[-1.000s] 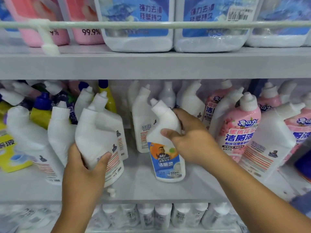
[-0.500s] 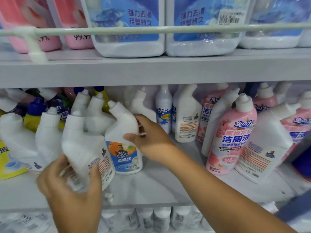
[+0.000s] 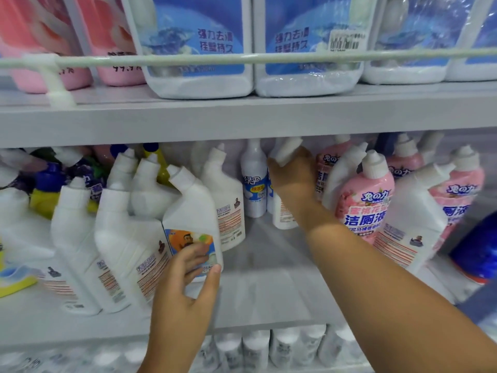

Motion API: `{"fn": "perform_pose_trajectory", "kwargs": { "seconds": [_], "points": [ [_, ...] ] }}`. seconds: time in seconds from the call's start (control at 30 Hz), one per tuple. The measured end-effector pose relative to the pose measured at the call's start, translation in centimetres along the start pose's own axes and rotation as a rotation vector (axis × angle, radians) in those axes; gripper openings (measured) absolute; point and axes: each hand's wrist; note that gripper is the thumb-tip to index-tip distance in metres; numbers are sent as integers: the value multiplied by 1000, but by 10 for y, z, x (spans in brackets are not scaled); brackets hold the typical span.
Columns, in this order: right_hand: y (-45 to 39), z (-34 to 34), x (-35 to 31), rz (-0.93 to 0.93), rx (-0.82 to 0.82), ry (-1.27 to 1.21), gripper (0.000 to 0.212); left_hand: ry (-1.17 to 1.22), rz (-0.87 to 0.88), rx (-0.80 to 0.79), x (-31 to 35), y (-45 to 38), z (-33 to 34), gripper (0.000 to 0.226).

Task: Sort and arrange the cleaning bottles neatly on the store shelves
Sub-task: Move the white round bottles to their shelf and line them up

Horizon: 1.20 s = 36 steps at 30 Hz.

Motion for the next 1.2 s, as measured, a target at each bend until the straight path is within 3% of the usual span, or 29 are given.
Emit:
{"fn": "perform_pose_trajectory", "kwargs": {
  "seconds": [0.1, 0.17, 0.47, 0.73, 0.93, 1.0, 1.13, 1.2],
  "points": [
    [8, -8, 3, -86, -47, -80, 30, 0, -63, -43, -9, -1, -3, 45],
    [17, -14, 5, -93, -112, -145, 26, 2, -85, -59, -12, 1, -2, 43],
    [73, -31, -27, -115, -383, -273, 42, -5, -128, -79, -17, 1, 5, 33],
    [83, 10, -46, -168, -463, -461, 28, 9, -103, -73, -18, 4, 8, 32],
    [80, 21, -37, -174, -587, -511, 32, 8, -119, -119, -18, 7, 16, 32],
    [74, 18, -26, -114, -538, -554, 43, 31, -142, -120, -19, 7, 16, 31],
    [34, 19, 3, 52, -23, -498, 42, 69, -173, -131, -19, 6, 17, 30],
    [8, 21, 14, 133, 58, -335, 51, 86, -181, -143, -18, 5, 18, 29]
  ]
}}
Point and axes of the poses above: each hand's wrist, its own y-axis away from the middle knuckle, its own z-axis out of the palm, x = y × z, and after that the axes turned 1 degree about x, right-handed
